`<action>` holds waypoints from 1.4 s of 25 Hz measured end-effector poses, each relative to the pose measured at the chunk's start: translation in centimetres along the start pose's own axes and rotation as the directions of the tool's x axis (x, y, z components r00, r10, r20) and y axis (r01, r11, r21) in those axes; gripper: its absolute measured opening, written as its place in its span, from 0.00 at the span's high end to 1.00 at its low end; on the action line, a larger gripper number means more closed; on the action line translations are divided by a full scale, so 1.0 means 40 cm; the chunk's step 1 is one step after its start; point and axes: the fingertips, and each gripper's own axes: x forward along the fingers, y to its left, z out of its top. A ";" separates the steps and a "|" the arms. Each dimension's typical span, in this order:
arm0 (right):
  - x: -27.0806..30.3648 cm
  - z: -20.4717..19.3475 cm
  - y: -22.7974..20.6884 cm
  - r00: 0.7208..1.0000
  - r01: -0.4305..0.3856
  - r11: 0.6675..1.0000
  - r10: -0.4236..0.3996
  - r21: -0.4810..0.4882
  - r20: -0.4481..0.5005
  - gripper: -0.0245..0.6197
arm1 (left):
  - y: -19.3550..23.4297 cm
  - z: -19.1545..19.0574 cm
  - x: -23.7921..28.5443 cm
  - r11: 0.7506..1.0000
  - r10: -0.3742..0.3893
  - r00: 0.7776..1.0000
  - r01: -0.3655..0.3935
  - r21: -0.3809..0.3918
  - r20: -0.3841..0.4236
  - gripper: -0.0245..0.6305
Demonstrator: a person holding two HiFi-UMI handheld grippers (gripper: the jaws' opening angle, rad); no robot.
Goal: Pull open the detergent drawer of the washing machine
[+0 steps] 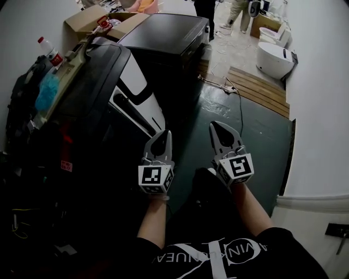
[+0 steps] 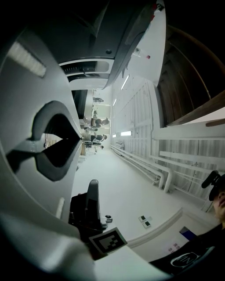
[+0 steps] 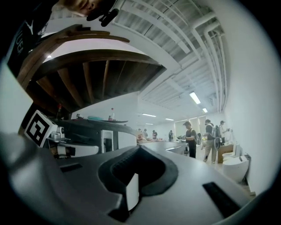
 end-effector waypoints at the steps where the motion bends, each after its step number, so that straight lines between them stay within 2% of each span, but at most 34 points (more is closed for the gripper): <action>1: 0.014 -0.005 0.006 1.000 -0.015 1.000 0.015 -0.005 -0.002 0.95 | 0.006 -0.004 0.006 1.000 0.004 1.000 -0.004 0.002 -0.005 0.95; 6: 0.099 -0.032 -0.004 0.999 -0.050 0.999 0.050 -0.021 -0.007 0.95 | 0.055 -0.018 0.067 1.000 0.019 1.000 -0.019 -0.003 -0.011 0.95; 12: 0.218 -0.052 -0.060 0.999 -0.036 0.999 0.036 0.021 -0.022 0.95 | 0.118 -0.023 0.186 1.000 0.013 1.000 -0.013 -0.004 -0.012 0.95; 19: 0.356 -0.089 -0.140 0.999 -0.035 0.999 0.034 -0.024 -0.032 0.95 | 0.176 -0.041 0.348 0.999 -0.022 0.999 0.021 -0.024 -0.028 0.95; 35: 0.613 -0.184 -0.327 0.995 -0.023 0.999 0.020 -0.034 -0.093 0.95 | 0.277 -0.088 0.696 0.997 -0.067 0.997 0.065 -0.052 -0.040 0.95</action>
